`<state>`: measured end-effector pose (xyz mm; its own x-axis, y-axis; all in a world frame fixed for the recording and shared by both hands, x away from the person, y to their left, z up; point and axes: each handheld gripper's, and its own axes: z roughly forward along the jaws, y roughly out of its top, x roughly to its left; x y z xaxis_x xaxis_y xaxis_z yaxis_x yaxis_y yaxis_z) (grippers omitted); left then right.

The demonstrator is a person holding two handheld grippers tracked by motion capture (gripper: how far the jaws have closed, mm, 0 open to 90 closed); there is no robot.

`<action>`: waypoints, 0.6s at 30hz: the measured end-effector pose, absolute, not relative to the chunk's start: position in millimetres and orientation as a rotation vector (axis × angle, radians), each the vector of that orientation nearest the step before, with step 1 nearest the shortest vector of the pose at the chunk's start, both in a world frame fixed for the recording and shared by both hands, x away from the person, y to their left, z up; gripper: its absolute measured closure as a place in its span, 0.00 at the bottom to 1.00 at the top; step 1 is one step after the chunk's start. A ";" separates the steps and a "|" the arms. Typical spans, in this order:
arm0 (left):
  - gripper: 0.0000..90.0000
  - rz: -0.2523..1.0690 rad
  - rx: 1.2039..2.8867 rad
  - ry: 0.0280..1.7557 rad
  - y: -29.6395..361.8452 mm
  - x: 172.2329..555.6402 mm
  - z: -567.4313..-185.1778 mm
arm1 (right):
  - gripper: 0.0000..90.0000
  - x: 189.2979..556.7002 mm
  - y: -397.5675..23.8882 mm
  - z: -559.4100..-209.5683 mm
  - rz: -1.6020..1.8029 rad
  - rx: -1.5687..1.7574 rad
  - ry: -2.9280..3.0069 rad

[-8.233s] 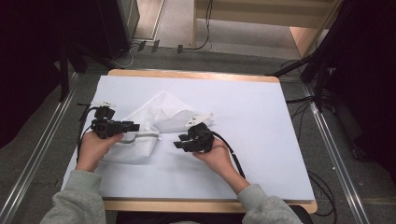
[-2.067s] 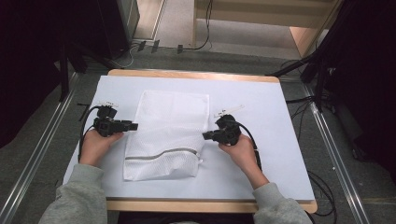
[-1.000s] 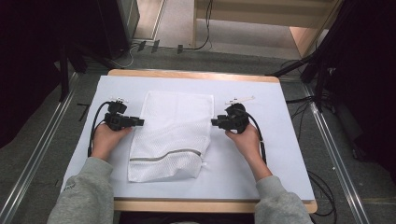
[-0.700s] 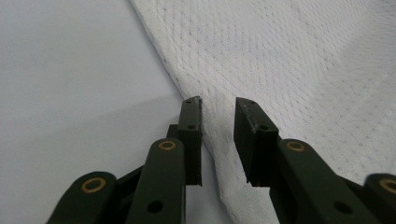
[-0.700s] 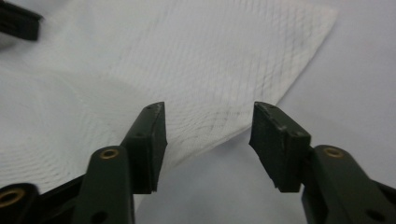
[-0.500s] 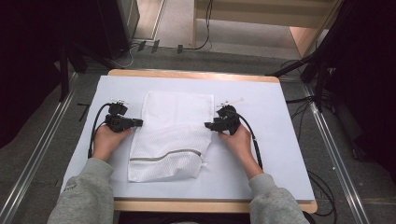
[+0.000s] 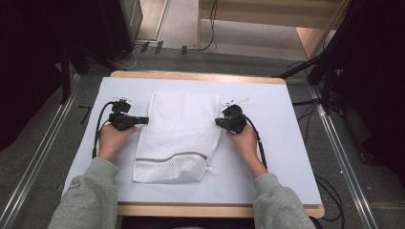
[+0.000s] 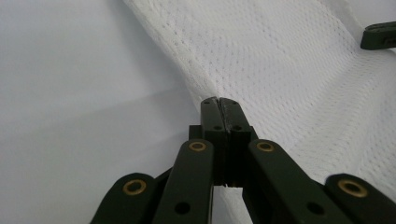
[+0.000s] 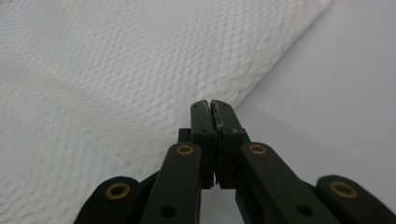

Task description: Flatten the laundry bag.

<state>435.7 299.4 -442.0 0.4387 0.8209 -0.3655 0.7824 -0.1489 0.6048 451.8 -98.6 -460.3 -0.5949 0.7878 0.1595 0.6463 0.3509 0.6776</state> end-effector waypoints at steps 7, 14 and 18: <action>1.00 0.095 1.915 1.397 305.5 461.2 -445.7 | 1.00 483.8 -94.9 -454.5 1.071 1.311 2.415; 0.85 0.102 1.898 1.396 309.1 463.0 -446.4 | 0.85 496.9 -82.7 -457.1 1.068 1.317 2.390; 0.75 0.121 1.916 1.338 308.4 451.8 -434.1 | 0.79 487.5 -89.7 -443.2 1.119 1.308 2.385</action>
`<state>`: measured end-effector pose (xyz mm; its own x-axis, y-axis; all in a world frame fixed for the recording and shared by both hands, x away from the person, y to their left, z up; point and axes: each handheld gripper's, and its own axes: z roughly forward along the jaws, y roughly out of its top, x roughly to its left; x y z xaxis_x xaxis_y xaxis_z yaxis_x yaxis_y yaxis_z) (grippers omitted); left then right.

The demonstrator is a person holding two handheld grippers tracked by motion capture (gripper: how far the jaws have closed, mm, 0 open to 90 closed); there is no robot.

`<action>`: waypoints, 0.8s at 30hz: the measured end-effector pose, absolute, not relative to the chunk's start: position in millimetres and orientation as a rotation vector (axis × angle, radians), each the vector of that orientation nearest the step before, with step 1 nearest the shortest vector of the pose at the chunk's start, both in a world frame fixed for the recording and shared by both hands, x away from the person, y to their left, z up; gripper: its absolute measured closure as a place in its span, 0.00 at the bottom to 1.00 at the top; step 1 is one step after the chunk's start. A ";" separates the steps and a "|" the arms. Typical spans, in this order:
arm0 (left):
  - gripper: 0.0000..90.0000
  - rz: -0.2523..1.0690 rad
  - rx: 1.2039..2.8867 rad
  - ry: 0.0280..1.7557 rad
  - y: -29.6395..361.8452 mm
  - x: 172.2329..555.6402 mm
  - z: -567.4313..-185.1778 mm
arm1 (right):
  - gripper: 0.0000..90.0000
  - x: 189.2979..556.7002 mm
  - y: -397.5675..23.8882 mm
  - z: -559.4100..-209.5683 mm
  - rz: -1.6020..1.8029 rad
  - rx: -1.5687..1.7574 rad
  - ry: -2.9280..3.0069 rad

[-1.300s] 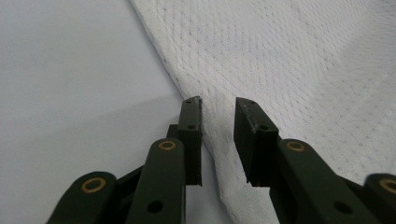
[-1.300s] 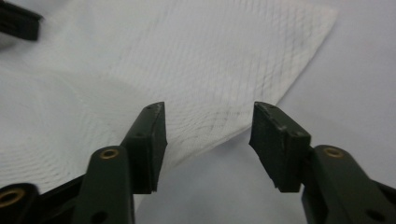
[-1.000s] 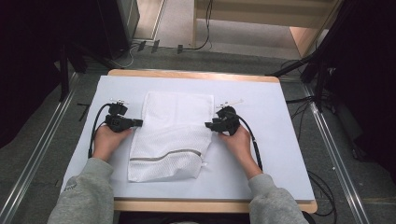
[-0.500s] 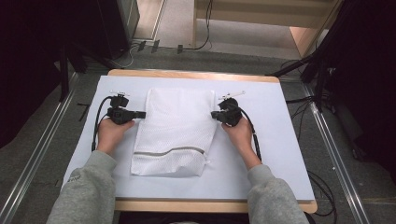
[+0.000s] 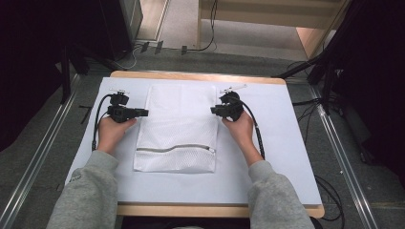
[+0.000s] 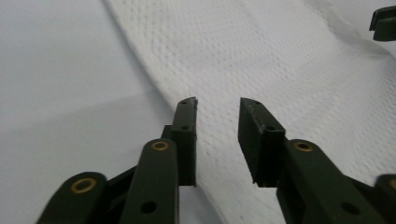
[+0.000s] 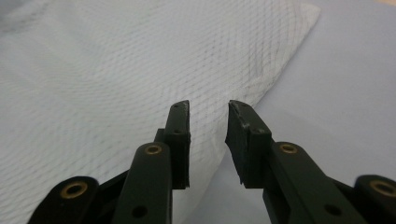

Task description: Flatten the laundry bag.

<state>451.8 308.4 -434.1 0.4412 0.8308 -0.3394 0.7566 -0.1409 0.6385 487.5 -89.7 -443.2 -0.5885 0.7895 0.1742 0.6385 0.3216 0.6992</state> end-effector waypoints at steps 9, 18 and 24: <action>0.65 0.102 1.922 1.275 306.3 417.2 -419.8 | 0.94 444.6 -109.5 -429.2 1.231 1.271 2.395; 0.62 0.116 1.969 1.290 311.5 384.4 -425.2 | 0.85 401.3 -112.0 -437.0 1.201 1.201 2.447; 0.60 0.097 1.977 1.297 313.4 364.1 -430.7 | 0.80 373.4 -116.7 -441.3 1.240 1.193 2.447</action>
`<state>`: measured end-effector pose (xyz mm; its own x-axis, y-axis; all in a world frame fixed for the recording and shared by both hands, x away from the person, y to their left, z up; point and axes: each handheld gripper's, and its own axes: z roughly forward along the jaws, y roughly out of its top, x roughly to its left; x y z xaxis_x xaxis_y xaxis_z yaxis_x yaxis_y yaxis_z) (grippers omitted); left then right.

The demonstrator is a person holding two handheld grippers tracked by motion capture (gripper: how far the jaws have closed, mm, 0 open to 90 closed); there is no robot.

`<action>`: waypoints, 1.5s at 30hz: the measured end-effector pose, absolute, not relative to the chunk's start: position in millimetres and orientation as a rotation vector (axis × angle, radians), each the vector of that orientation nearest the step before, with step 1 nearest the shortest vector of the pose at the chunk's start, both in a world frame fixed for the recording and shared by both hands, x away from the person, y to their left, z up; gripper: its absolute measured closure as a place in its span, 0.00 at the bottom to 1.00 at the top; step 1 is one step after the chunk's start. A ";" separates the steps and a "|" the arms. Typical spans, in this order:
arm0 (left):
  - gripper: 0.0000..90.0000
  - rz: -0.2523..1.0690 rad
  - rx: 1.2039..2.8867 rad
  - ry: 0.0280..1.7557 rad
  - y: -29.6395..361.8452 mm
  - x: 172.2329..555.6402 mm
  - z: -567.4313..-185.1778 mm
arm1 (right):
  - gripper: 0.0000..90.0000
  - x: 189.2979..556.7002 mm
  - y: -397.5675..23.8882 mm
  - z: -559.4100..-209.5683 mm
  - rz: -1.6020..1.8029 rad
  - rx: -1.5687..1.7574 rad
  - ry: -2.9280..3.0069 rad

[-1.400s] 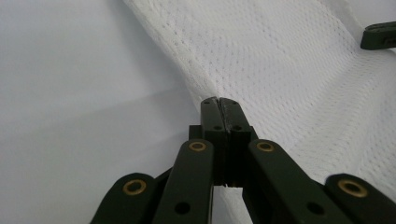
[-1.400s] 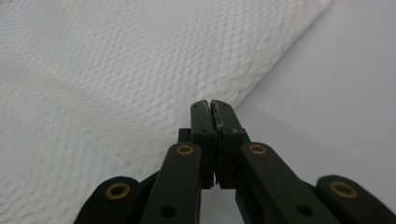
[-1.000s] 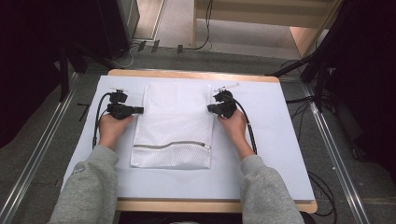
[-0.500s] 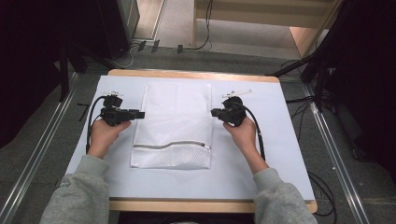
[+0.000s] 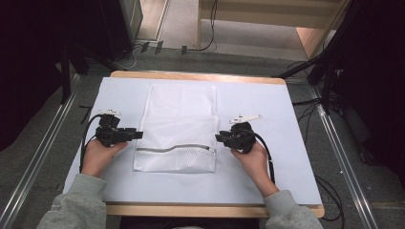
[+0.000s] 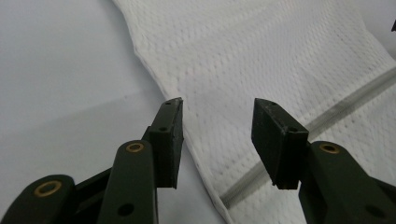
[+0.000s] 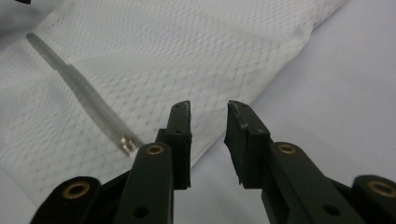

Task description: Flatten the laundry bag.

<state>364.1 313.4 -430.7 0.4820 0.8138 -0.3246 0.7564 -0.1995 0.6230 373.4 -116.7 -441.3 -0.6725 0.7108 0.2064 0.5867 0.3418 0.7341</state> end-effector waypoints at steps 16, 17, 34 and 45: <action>0.59 0.038 2.046 1.336 311.9 331.1 -448.0 | 0.63 340.2 -97.0 -468.0 1.188 1.167 2.550; 0.58 0.050 2.043 1.333 311.0 329.7 -448.5 | 0.61 339.6 -94.0 -468.5 1.177 1.159 2.552; 1.00 -0.003 2.120 1.274 296.8 321.4 -451.1 | 0.98 341.6 -93.1 -465.3 1.032 1.142 2.602; 1.00 -0.042 2.105 1.315 304.2 316.9 -449.7 | 0.97 333.9 -119.8 -462.8 1.045 1.173 2.676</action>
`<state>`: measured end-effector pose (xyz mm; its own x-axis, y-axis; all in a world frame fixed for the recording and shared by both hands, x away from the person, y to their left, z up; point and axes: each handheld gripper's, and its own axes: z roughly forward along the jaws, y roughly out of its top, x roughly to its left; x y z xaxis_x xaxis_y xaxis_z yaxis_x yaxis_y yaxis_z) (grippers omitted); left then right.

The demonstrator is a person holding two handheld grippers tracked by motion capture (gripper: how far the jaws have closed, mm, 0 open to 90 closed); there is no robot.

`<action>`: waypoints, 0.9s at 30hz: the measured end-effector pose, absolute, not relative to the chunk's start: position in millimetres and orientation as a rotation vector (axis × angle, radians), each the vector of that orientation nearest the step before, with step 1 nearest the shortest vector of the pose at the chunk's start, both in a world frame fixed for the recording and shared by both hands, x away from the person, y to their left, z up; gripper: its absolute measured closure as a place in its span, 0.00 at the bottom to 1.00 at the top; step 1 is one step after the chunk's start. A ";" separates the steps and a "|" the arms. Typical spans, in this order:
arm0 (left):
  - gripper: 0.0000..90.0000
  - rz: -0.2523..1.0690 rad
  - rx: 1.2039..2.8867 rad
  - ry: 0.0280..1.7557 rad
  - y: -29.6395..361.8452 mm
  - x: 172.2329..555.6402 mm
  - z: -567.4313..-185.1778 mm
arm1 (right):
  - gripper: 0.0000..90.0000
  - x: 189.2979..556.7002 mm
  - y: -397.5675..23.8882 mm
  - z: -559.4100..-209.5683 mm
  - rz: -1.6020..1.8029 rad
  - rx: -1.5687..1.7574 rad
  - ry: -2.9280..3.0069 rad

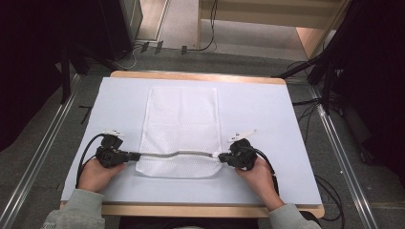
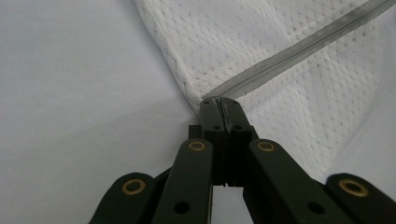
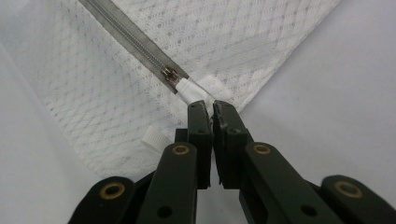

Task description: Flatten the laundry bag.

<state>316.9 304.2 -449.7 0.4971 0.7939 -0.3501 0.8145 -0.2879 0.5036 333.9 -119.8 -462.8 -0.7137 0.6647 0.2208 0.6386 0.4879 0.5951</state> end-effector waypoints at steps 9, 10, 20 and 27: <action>0.77 -0.014 2.022 1.252 310.6 313.1 -441.1 | 0.81 326.9 -131.2 -459.4 1.121 1.170 2.631; 0.75 -0.003 2.023 1.247 310.3 312.7 -439.3 | 0.81 326.5 -132.5 -458.1 1.130 1.166 2.618; 0.61 0.033 2.008 1.167 293.4 318.4 -422.1 | 0.79 333.3 -140.4 -449.1 1.196 1.184 2.556; 0.57 0.039 2.033 1.132 281.0 327.4 -417.3 | 0.78 333.8 -145.6 -442.1 1.236 1.180 2.499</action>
